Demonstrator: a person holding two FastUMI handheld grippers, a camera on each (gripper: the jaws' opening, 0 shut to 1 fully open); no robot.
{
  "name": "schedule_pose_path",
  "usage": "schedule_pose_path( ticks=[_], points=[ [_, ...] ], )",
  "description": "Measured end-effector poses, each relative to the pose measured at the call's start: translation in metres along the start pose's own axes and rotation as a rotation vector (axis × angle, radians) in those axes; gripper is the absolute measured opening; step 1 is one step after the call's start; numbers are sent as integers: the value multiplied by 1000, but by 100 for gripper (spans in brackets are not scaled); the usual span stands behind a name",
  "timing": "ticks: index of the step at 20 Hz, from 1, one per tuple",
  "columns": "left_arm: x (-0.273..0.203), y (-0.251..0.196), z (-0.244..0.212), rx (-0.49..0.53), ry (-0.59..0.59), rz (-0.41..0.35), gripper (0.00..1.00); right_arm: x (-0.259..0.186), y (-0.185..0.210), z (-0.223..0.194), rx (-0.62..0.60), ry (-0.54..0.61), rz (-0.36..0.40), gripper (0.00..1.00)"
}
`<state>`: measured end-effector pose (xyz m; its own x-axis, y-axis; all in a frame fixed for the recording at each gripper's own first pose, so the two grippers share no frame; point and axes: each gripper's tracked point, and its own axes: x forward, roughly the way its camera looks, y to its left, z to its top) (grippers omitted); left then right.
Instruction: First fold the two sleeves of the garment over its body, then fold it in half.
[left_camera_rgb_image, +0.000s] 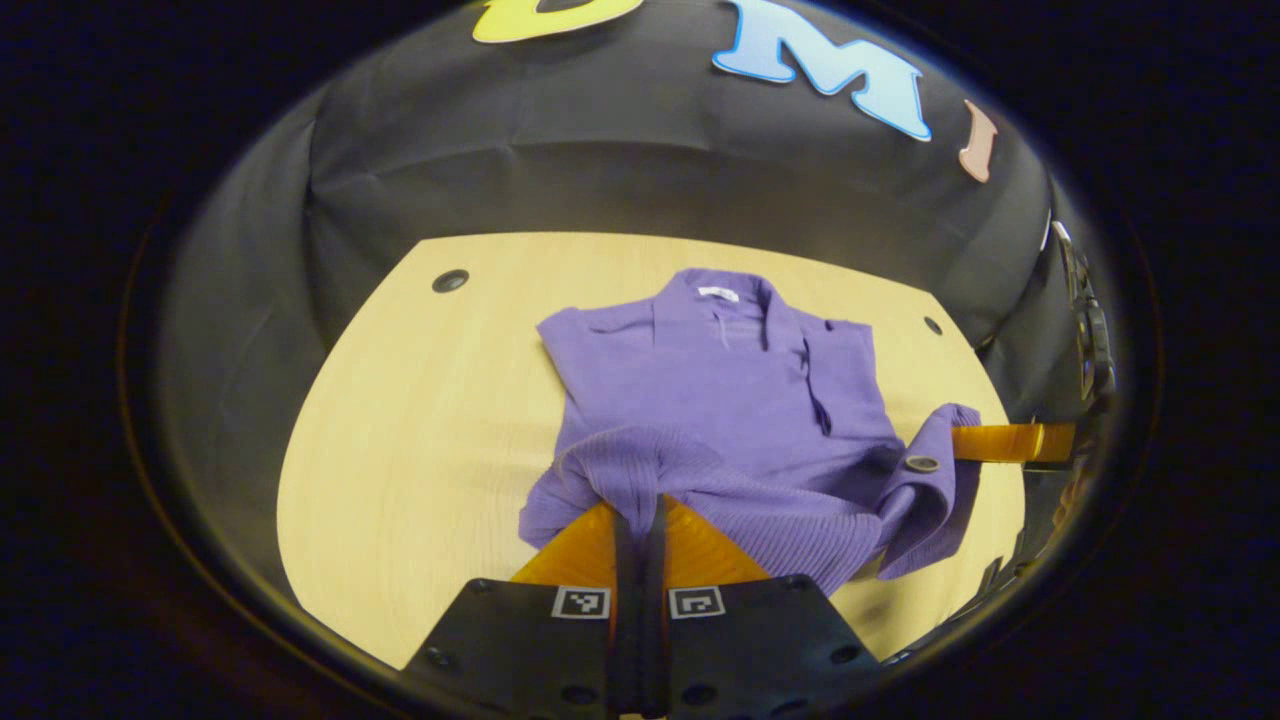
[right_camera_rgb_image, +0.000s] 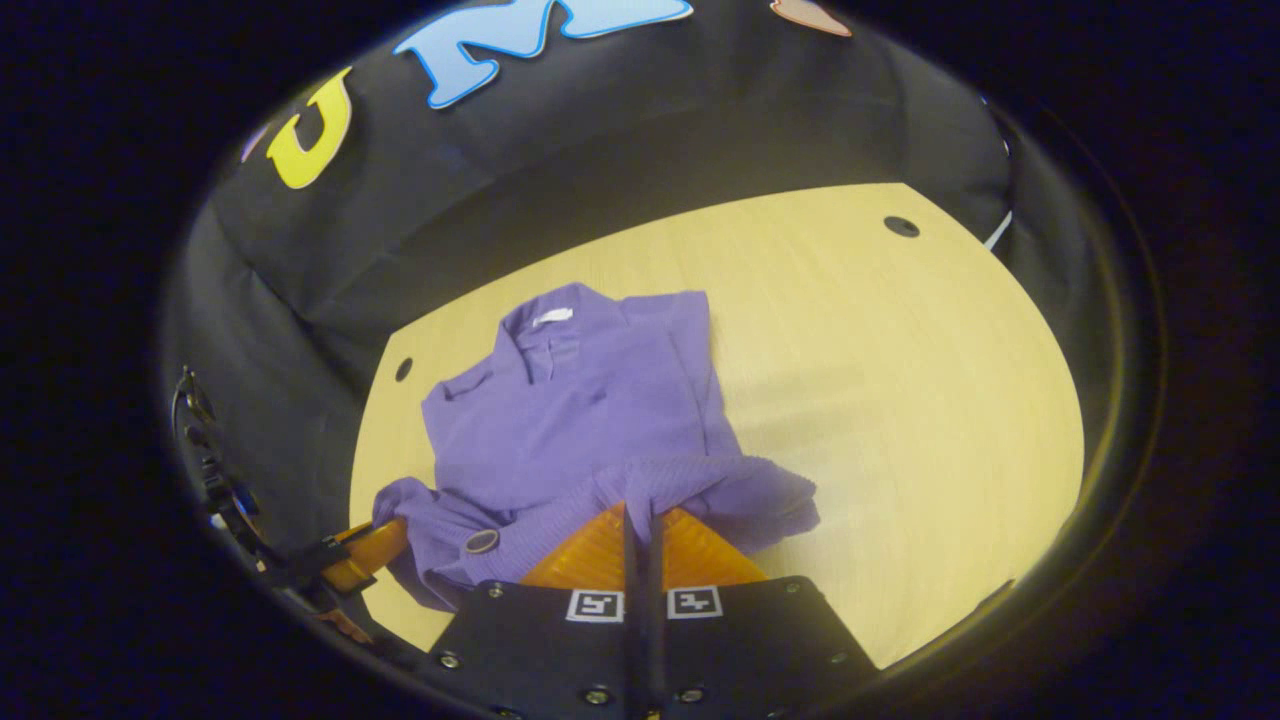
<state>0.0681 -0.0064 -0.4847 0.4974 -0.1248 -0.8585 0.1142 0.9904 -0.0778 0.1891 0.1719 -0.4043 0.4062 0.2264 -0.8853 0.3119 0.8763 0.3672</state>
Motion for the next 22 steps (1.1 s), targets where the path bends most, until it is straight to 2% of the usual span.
schedule_pose_path(
  ticks=[7,13,16,22],
  points=[
    [50,6,79,-24,-71,5,7,35,8,92,44,-115,24,1],
    [91,1,153,-50,-159,-10,7,65,7,148,55,-184,32,2],
    [118,-3,180,-28,-205,-8,6,84,0,164,64,-204,23,1],
    [177,2,172,-36,-167,9,6,134,-20,164,62,-178,1,1]
  ],
)
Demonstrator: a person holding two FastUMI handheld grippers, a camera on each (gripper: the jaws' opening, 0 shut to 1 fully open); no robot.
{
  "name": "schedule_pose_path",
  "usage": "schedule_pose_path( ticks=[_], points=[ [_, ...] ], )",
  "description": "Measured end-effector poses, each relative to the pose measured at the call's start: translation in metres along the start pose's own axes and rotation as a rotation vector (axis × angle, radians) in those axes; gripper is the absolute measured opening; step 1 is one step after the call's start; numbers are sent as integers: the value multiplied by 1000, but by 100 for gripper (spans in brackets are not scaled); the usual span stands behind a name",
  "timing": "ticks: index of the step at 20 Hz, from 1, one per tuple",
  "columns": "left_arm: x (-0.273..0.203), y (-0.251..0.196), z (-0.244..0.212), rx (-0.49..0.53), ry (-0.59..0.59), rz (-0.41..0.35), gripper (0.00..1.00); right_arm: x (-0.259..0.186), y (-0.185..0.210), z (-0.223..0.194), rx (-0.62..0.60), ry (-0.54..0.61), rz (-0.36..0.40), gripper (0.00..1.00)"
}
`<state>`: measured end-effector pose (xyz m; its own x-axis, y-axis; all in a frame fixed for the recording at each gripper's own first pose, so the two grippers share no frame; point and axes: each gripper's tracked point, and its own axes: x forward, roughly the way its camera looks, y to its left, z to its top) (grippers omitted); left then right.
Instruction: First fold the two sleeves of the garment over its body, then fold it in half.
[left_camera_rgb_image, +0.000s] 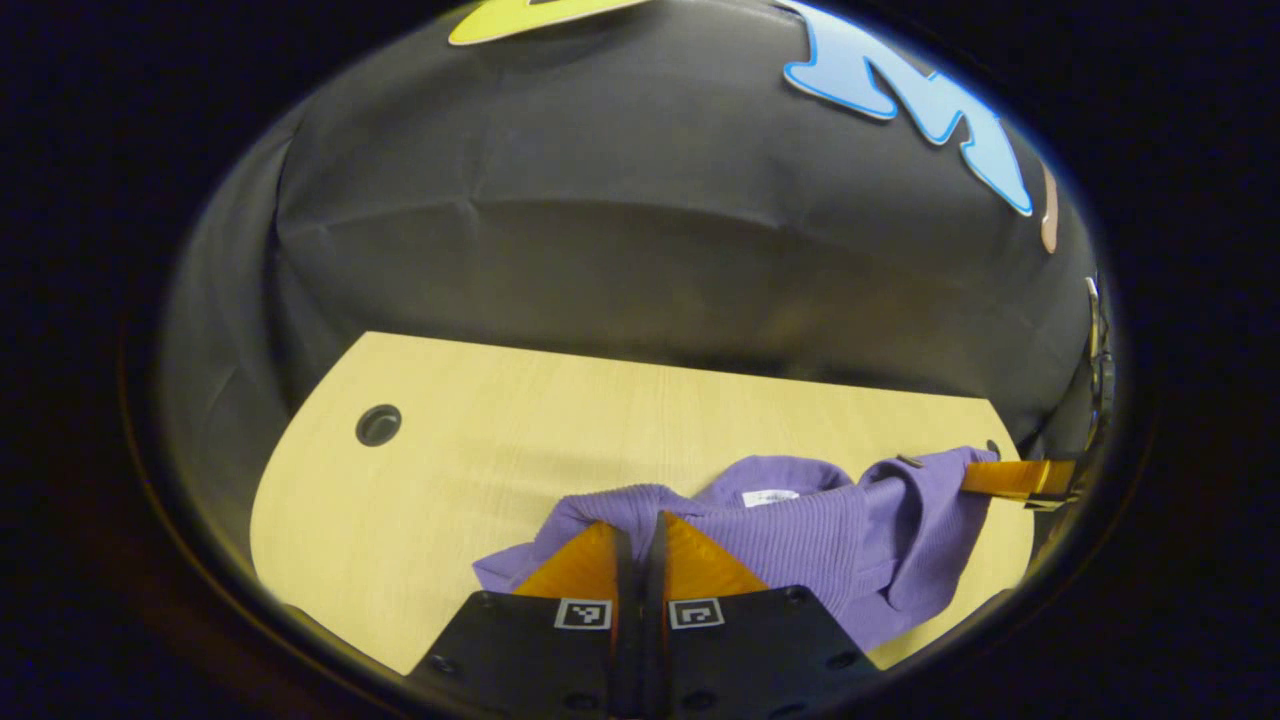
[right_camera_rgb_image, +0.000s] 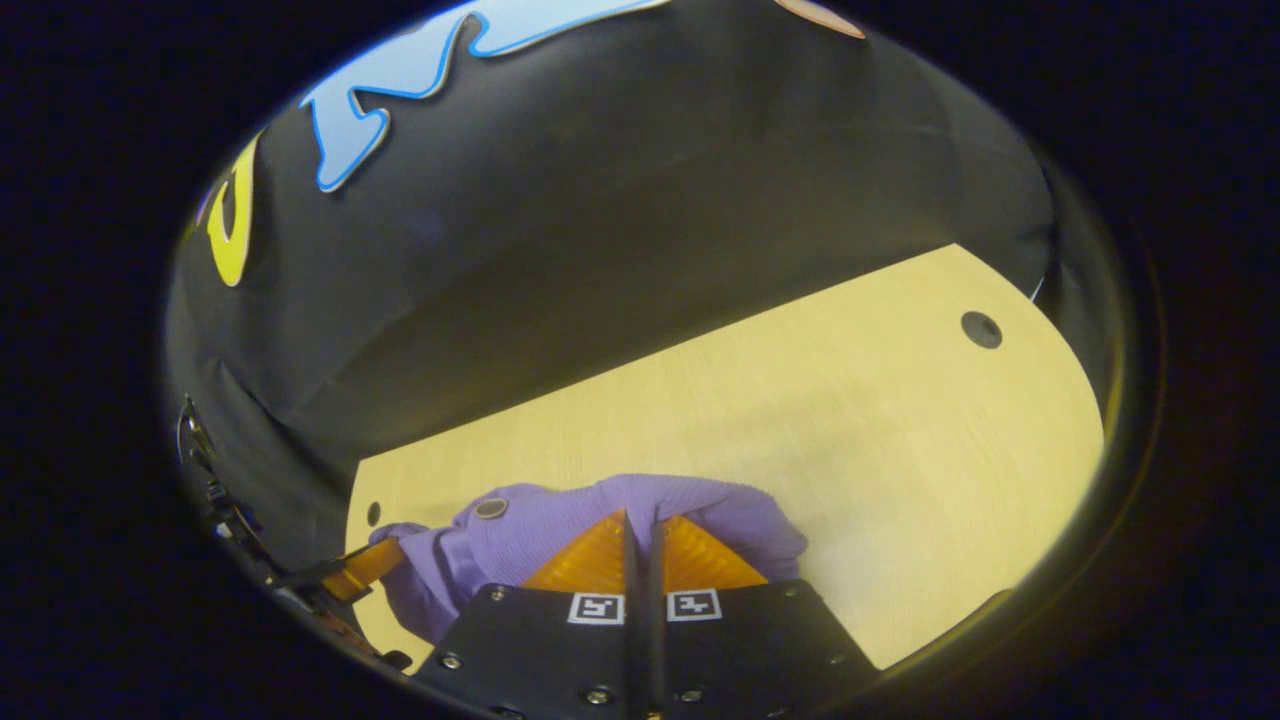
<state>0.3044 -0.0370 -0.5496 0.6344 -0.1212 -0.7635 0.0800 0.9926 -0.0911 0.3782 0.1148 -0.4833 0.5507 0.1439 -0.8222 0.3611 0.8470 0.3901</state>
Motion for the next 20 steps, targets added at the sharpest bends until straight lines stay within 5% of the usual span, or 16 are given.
schedule_pose_path(
  ticks=[10,12,14,15,16,17,20],
  points=[
    [39,2,-21,57,25,40,7,50,-13,-22,-8,19,-19,3],
    [39,3,-24,86,43,45,12,52,-13,-31,-30,35,-26,10],
    [39,5,-22,111,45,53,26,51,-4,-31,-29,30,8,30],
    [40,8,-23,121,45,68,48,48,0,-29,-37,19,13,53],
    [38,14,-23,125,49,86,55,44,1,-27,-53,6,4,63],
    [35,14,-22,110,48,80,72,42,1,-24,-71,-6,-7,75],
    [23,16,-15,58,27,73,75,29,3,-23,-109,-23,-15,77]
  ],
)
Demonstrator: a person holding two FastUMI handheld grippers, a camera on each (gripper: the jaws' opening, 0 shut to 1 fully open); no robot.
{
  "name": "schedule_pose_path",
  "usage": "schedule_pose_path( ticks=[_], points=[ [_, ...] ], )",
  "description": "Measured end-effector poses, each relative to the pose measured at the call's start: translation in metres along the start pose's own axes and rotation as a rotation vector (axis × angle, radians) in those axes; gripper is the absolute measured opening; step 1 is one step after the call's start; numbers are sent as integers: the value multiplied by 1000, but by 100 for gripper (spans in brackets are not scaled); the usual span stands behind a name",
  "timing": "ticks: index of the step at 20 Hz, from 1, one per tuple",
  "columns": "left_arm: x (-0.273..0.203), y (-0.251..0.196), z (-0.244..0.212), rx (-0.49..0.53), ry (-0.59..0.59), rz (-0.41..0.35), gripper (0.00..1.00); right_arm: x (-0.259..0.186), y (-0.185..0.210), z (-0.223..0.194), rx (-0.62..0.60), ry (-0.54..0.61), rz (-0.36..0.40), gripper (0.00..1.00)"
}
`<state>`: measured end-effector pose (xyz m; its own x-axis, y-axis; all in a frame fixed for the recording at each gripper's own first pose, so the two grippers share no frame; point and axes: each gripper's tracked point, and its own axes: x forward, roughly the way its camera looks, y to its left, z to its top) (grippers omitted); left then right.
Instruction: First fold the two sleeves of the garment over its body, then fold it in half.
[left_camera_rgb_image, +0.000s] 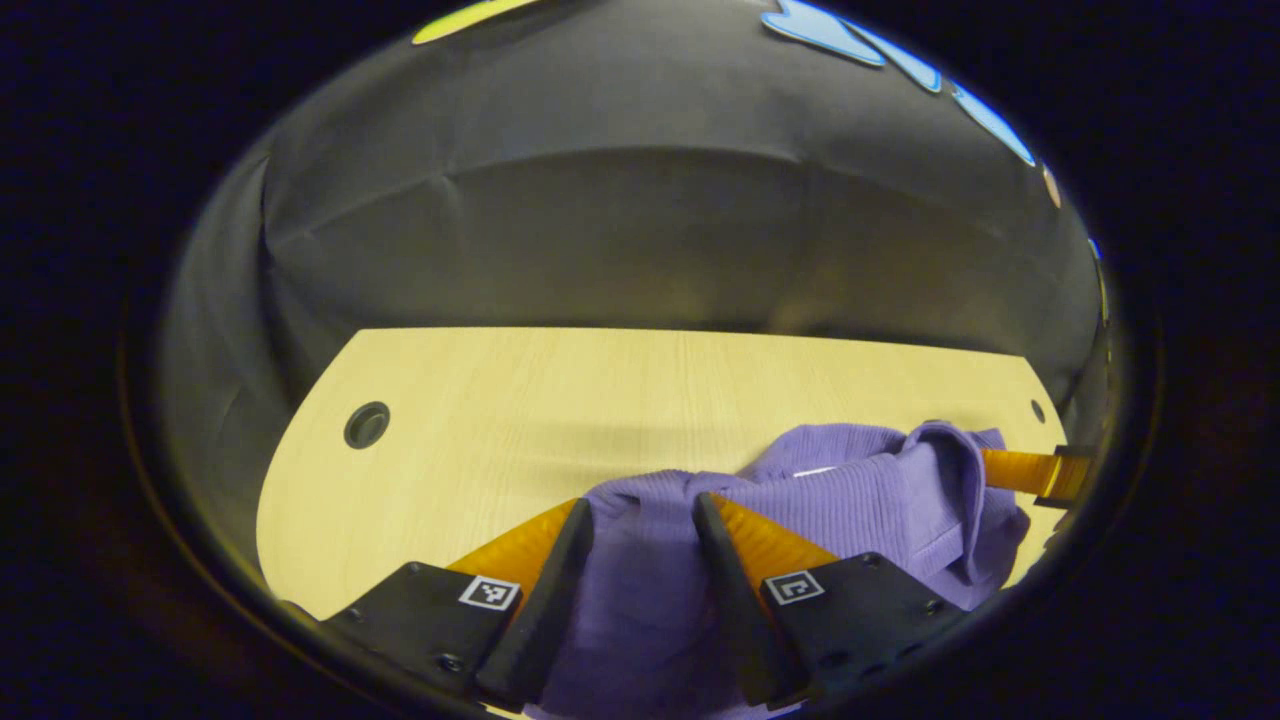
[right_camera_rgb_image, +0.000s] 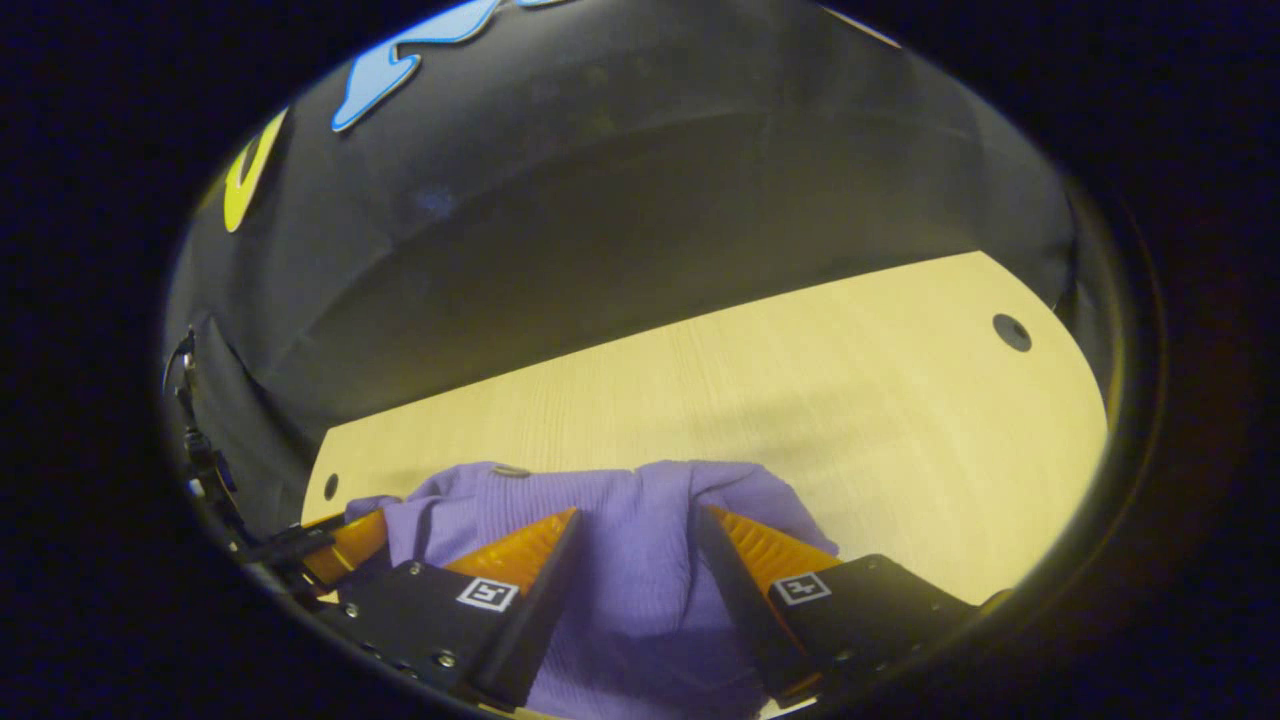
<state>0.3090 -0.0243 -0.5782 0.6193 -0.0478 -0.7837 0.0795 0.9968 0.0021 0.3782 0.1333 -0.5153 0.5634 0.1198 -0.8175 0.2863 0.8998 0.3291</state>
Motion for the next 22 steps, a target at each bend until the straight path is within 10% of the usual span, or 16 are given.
schedule_pose_path(
  ticks=[22],
  points=[
    [-326,-72,103,48,-422,-158,74,-279,66,72,-118,-400,139,81]
  ],
)
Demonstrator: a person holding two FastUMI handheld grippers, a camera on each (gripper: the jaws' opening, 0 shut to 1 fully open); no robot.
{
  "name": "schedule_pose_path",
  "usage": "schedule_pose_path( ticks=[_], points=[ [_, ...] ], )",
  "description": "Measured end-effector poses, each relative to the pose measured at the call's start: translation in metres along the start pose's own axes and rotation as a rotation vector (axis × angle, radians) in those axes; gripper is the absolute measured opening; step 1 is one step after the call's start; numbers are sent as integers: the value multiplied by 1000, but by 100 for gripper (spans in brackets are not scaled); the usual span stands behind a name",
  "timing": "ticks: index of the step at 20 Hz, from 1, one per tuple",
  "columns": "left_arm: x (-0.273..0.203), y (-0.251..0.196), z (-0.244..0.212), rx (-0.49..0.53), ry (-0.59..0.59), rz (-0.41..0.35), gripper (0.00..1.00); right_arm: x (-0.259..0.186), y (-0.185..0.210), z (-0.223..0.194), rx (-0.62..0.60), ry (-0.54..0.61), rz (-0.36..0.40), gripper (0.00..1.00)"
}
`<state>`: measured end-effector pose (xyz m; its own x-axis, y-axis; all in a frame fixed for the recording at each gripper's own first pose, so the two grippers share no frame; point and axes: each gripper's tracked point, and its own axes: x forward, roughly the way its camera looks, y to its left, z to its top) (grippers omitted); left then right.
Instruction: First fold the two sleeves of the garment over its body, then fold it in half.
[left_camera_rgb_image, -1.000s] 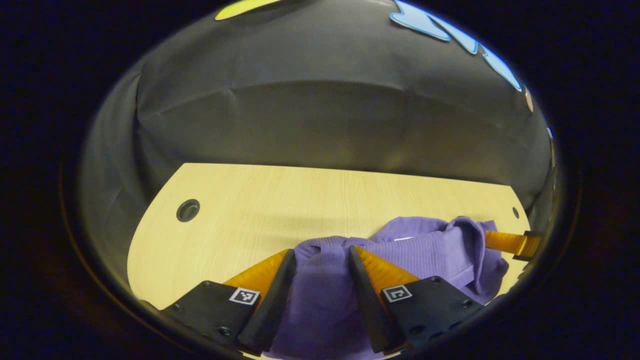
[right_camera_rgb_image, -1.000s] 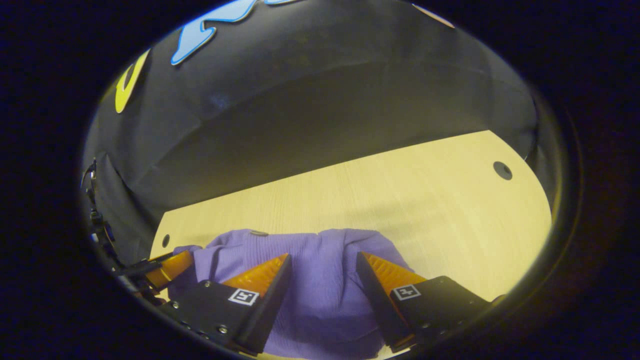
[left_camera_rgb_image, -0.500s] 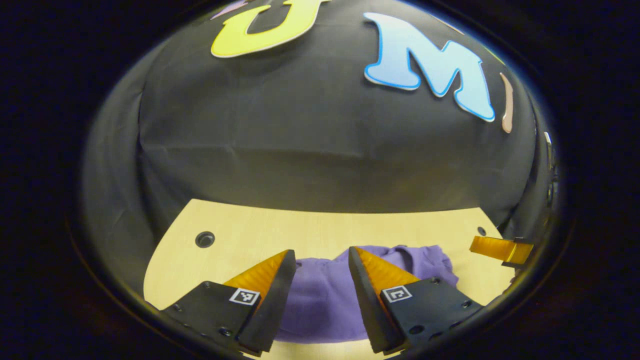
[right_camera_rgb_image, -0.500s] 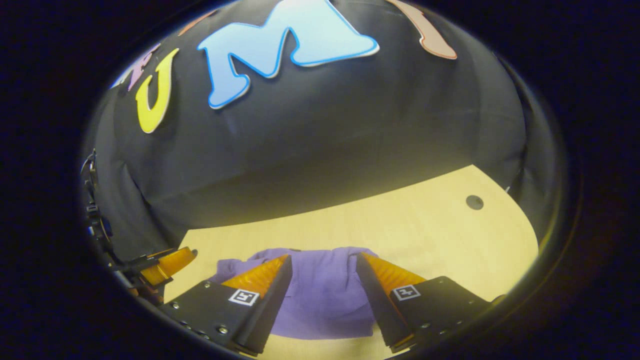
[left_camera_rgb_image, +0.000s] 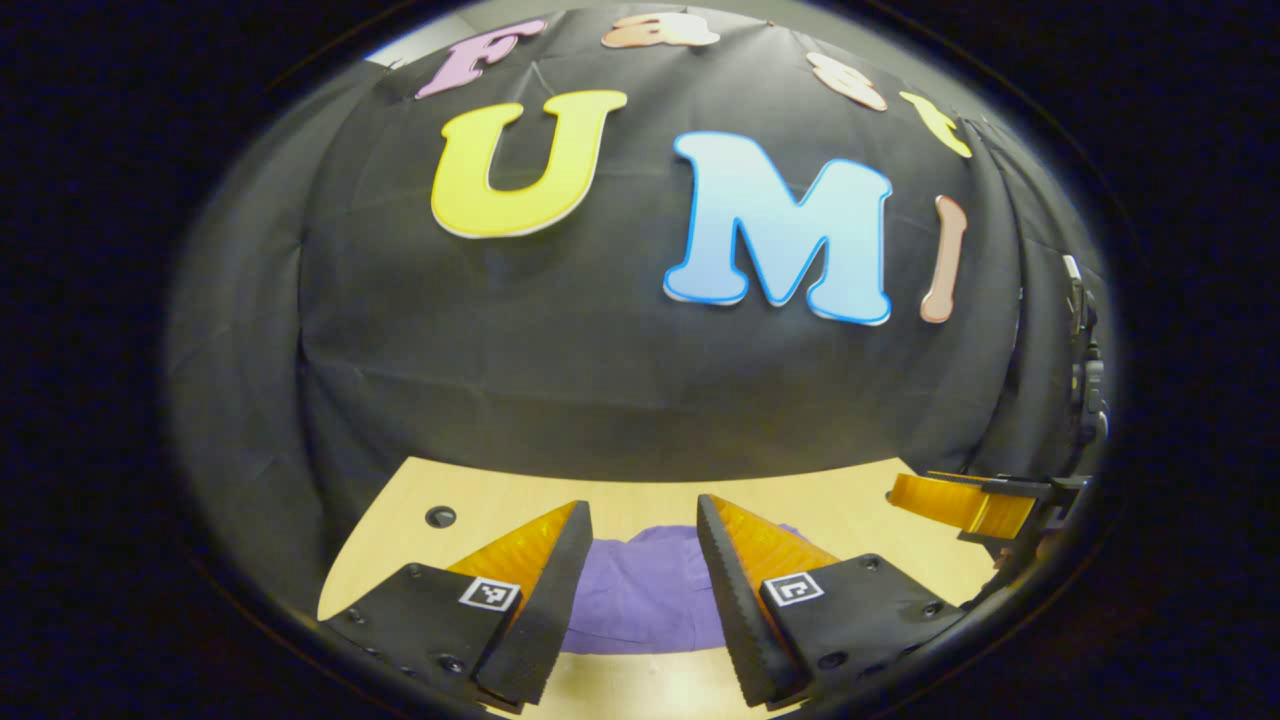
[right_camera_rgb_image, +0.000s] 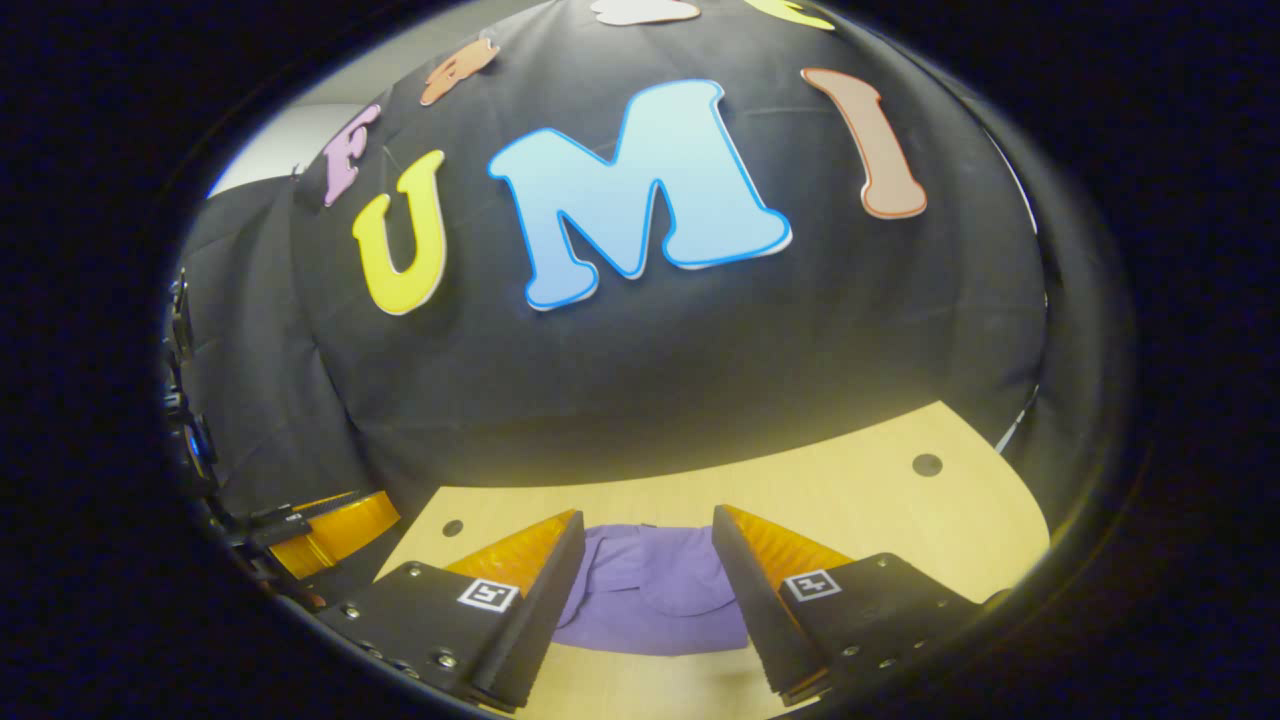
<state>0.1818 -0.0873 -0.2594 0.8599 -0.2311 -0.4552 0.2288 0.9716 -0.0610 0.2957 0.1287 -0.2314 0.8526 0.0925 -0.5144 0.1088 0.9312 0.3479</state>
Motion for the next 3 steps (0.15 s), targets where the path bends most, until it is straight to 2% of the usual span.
schedule_pose_path(
  ticks=[3],
  points=[
    [-49,-23,28,19,-86,2,75,-37,11,12,-57,-56,27,81]
  ],
)
